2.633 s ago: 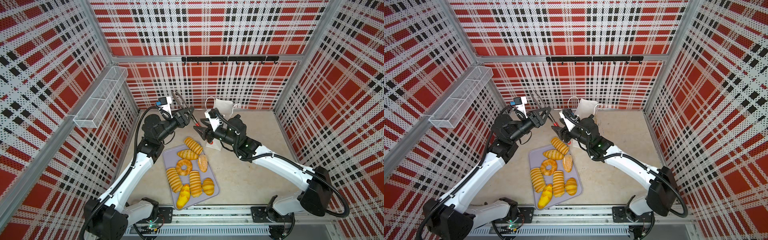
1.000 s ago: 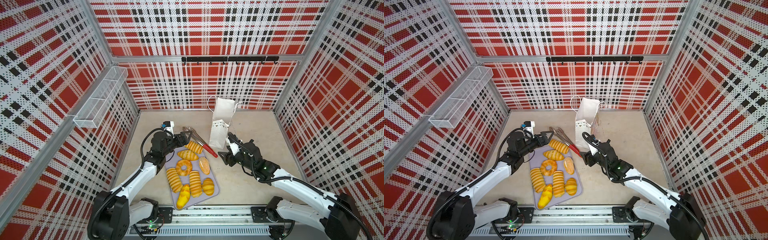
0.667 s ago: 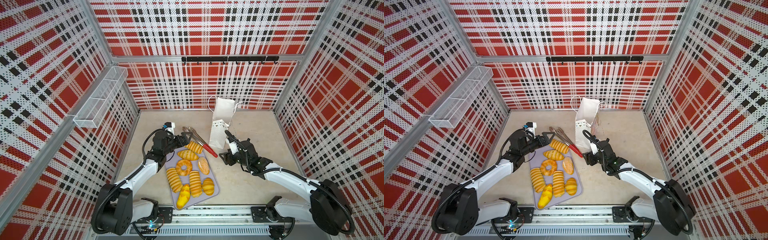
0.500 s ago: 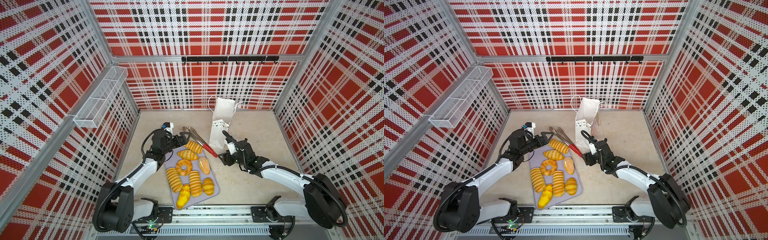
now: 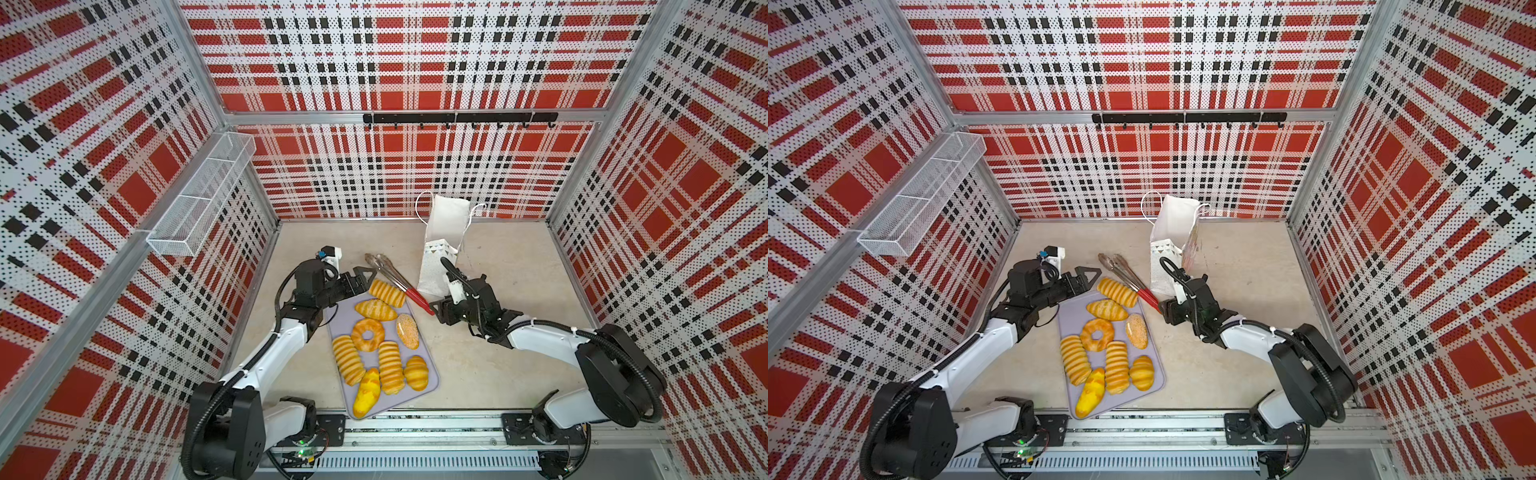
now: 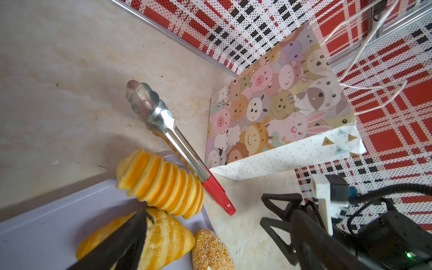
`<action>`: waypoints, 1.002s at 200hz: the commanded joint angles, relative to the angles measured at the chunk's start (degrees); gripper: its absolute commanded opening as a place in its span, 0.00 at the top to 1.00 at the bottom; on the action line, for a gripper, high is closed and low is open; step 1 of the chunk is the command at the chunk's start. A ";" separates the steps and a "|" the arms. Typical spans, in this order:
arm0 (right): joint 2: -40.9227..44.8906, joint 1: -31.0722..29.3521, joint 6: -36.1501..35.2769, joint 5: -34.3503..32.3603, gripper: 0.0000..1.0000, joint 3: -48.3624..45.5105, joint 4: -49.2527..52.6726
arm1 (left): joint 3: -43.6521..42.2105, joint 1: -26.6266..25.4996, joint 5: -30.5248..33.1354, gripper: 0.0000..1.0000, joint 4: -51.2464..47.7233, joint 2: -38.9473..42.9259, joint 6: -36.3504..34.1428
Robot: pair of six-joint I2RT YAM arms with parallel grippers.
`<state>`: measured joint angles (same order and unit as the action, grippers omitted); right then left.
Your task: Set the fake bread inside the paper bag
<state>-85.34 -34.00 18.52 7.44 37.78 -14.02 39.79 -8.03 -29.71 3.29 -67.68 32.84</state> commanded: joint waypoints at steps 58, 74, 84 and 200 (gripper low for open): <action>-11.27 3.89 4.19 2.27 0.36 5.09 -13.77 | -1.23 2.67 -4.74 0.02 -1.71 1.18 -2.87; -13.48 4.19 3.98 -0.32 0.35 7.50 -12.79 | -1.71 2.67 -4.89 0.02 -1.62 1.20 -2.95; -14.50 4.52 3.94 -2.41 0.35 8.41 -12.79 | -1.95 2.63 -5.08 0.02 -1.70 1.03 -2.91; -13.86 1.41 -7.43 4.35 0.36 5.73 -10.73 | -1.66 2.67 -9.98 0.02 -2.91 0.33 -4.67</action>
<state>-101.23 -31.48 16.38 11.38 44.40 -26.83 38.35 -5.54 -37.89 1.15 -67.07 29.50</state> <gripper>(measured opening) 0.638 0.982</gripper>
